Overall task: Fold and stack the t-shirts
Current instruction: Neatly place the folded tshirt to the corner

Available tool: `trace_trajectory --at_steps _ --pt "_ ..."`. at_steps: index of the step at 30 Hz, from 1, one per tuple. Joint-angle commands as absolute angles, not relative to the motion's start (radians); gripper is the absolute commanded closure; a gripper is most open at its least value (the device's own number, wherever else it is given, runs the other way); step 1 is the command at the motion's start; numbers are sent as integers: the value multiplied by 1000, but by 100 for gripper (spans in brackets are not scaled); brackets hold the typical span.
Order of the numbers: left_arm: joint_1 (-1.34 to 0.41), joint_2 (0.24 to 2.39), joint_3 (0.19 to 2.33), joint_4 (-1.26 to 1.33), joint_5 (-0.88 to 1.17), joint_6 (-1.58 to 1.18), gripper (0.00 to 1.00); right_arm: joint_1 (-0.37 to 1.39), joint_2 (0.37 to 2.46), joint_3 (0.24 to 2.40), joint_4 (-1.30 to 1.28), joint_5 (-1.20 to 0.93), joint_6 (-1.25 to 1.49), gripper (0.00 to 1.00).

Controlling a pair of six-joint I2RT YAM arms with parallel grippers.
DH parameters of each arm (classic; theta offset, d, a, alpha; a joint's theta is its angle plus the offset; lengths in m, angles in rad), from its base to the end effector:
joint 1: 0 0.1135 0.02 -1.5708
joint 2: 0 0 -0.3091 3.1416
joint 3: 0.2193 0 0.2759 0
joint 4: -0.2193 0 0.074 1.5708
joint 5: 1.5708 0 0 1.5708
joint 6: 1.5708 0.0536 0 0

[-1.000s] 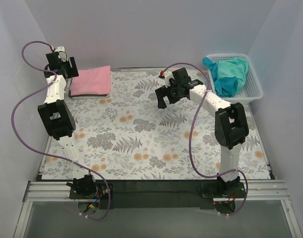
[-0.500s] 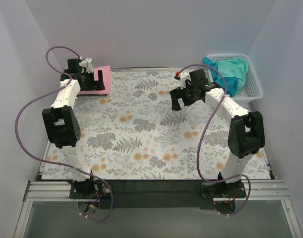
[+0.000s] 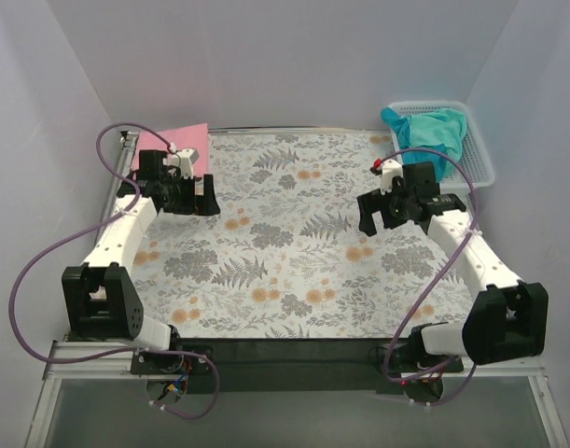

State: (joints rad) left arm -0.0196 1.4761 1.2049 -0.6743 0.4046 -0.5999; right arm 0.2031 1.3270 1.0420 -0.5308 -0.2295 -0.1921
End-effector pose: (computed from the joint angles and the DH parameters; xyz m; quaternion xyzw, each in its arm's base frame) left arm 0.3380 -0.0277 0.3070 -0.2075 0.9108 -0.2739 0.2287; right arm 0.2984 0.0739 0.3034 -0.2227 0.8972 0.1084 0.3656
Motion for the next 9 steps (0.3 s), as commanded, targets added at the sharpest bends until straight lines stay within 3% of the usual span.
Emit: trace_trajectory --at_steps 1,9 --pt "-29 1352 1114 -681 405 -594 2 198 1250 953 -535 -224 -221 2" --pt "-35 1149 1014 -673 339 -635 2 179 1128 882 -534 -245 -235 1"
